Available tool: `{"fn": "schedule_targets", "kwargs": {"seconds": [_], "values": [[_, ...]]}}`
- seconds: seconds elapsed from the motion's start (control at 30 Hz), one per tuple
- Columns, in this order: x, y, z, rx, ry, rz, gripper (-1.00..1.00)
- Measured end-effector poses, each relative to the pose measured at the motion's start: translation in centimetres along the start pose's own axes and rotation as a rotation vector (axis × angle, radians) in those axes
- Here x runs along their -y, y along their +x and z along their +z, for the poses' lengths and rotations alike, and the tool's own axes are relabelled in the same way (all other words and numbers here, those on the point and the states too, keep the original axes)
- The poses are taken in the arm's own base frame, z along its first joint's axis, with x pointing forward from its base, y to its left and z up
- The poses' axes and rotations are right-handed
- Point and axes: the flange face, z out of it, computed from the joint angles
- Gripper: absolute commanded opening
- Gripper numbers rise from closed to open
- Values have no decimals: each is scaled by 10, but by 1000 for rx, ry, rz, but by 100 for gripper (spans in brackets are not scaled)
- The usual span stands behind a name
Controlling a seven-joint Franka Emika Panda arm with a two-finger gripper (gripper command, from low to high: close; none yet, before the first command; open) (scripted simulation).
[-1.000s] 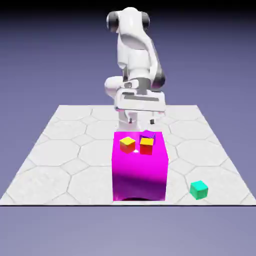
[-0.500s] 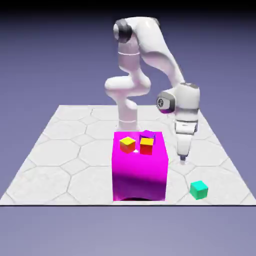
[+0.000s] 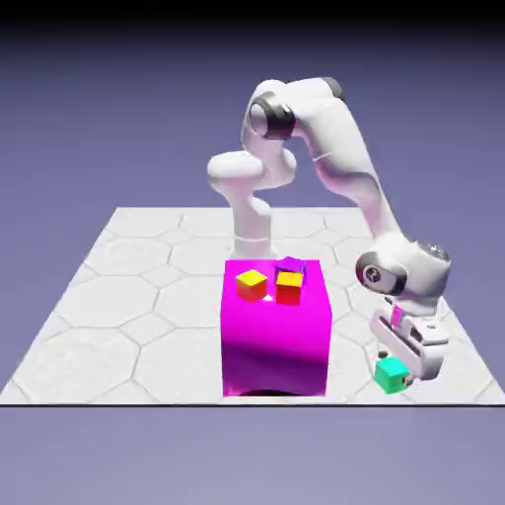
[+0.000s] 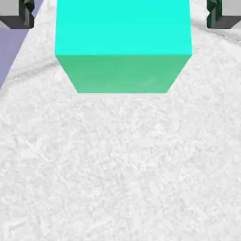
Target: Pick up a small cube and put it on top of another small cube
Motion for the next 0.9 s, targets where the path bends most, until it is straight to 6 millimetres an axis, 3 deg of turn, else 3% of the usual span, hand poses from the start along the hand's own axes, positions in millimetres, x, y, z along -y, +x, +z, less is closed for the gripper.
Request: {"fn": "schedule_targets", "kwargs": {"seconds": [0.03, 0.17, 0.23, 0.43, 0.57, 0.73, 0.9], "values": [[0, 0, 0, 0, 0, 0, -100], [-2, -2, -68, 0, 1, -1, -100], [-20, -3, -95, 22, -48, 2, -100], [-87, -74, -181, 115, -96, 455, -100], [-106, -129, -215, 145, -51, 790, -100], [-112, -194, -253, 172, 38, 1195, -100], [-104, -253, -288, 200, 166, 1570, -100]]}}
